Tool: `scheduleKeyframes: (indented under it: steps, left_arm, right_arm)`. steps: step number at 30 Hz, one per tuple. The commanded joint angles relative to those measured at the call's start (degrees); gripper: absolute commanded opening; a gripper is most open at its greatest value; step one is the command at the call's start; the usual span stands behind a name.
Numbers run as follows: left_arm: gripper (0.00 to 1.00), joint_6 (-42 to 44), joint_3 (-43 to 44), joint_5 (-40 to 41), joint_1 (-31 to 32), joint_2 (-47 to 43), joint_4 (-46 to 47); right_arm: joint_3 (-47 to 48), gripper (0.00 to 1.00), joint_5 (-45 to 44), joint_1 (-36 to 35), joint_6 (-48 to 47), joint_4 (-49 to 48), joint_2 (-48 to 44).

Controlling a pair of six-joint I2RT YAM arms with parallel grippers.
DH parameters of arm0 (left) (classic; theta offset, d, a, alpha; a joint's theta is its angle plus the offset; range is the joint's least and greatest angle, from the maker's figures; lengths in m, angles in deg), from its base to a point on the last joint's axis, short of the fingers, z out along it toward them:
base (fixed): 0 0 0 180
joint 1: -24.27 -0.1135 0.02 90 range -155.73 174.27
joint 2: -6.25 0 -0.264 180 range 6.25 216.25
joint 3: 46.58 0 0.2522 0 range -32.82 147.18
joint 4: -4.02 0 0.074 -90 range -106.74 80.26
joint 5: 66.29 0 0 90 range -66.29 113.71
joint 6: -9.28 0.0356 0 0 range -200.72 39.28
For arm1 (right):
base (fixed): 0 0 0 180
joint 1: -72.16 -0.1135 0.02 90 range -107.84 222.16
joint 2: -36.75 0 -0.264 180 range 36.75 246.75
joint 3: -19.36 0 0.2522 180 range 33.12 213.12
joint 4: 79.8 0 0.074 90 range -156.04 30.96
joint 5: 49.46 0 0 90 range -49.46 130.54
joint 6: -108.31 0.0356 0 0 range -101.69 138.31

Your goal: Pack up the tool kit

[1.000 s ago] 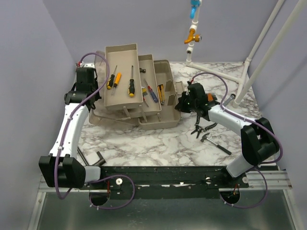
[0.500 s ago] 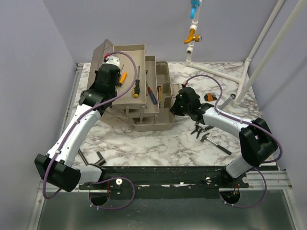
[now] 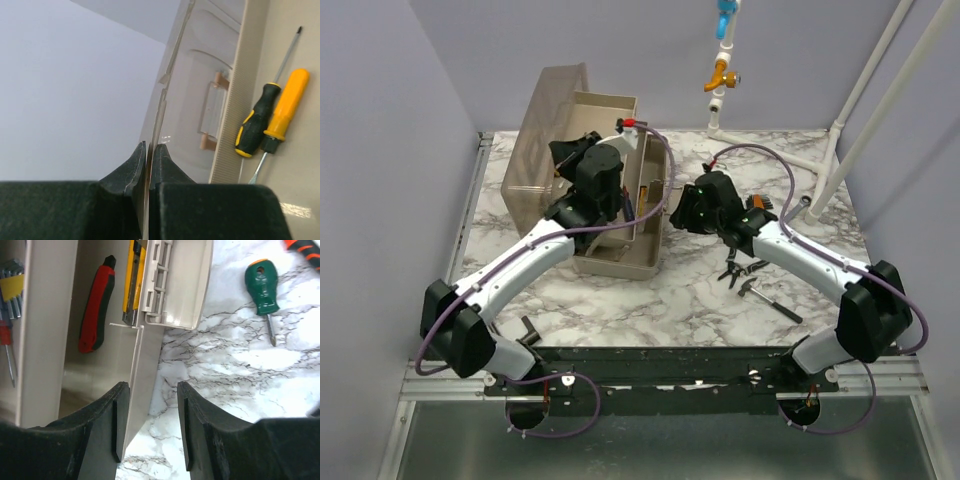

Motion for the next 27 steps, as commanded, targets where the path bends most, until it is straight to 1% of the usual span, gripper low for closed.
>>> scheduleKeyframes:
  steps: [1,2,3,4,5,6,7,9,12,16,21,23,27]
  left_arm:
    - [0.0,33.6,1.3,12.0,5.3,3.2,51.2]
    - [0.0,39.7,1.6,12.6,6.5,5.7,58.5]
    - [0.0,48.3,2.3,12.8,7.8,8.1,68.0]
    - [0.0,55.1,3.6,13.0,8.6,11.4,76.6]
    - [0.0,65.1,5.7,13.0,9.5,15.2,87.0]
    - [0.0,69.3,7.8,13.0,9.8,18.1,90.6]
    - [0.0,70.5,8.9,14.0,10.1,20.4,90.6]
    - [0.0,68.8,9.0,15.6,10.8,22.3,90.8]
    - [0.0,65.0,7.5,17.9,11.1,22.7,90.8]
    - [0.0,63.1,5.5,19.3,10.8,22.2,90.8]
    - [0.0,60.8,2.8,20.2,10.7,20.1,90.9]
    - [0.0,60.3,2.3,20.5,10.7,19.7,90.9]
    - [0.0,59.7,2.3,20.8,11.0,20.1,90.8]
  right_arm:
    - [1.1,0.5,-4.7,0.1,-0.7,3.7,-4.3]
    - [1.0,0.5,-5.7,0.1,-0.8,4.1,-5.2]
    - [0.8,0.5,-6.8,0.1,-0.8,4.4,-5.9]
    - [0.5,0.5,-7.6,0.2,-0.7,4.6,-6.8]
    - [0.0,0.49,-8.6,0.2,-0.6,4.7,-7.6]
    - [-0.5,0.49,-9.4,0.4,-0.5,4.7,-8.5]
    - [-1.0,0.49,-10.0,0.5,-0.5,4.6,-9.2]
    - [-1.7,0.49,-10.7,0.7,-0.7,4.6,-10.5]
    - [-2.3,0.49,-11.3,1.3,-1.2,5.2,-11.1]
    - [-3.5,0.49,-11.2,2.1,-1.8,5.5,-11.4]
    - [-4.5,0.49,-9.2,3.6,-2.2,5.0,-9.3]
    - [-5.2,0.49,-6.5,5.5,-2.6,4.2,-7.9]
    - [-6.6,0.48,6.9,11.1,-4.3,0.4,-4.0]
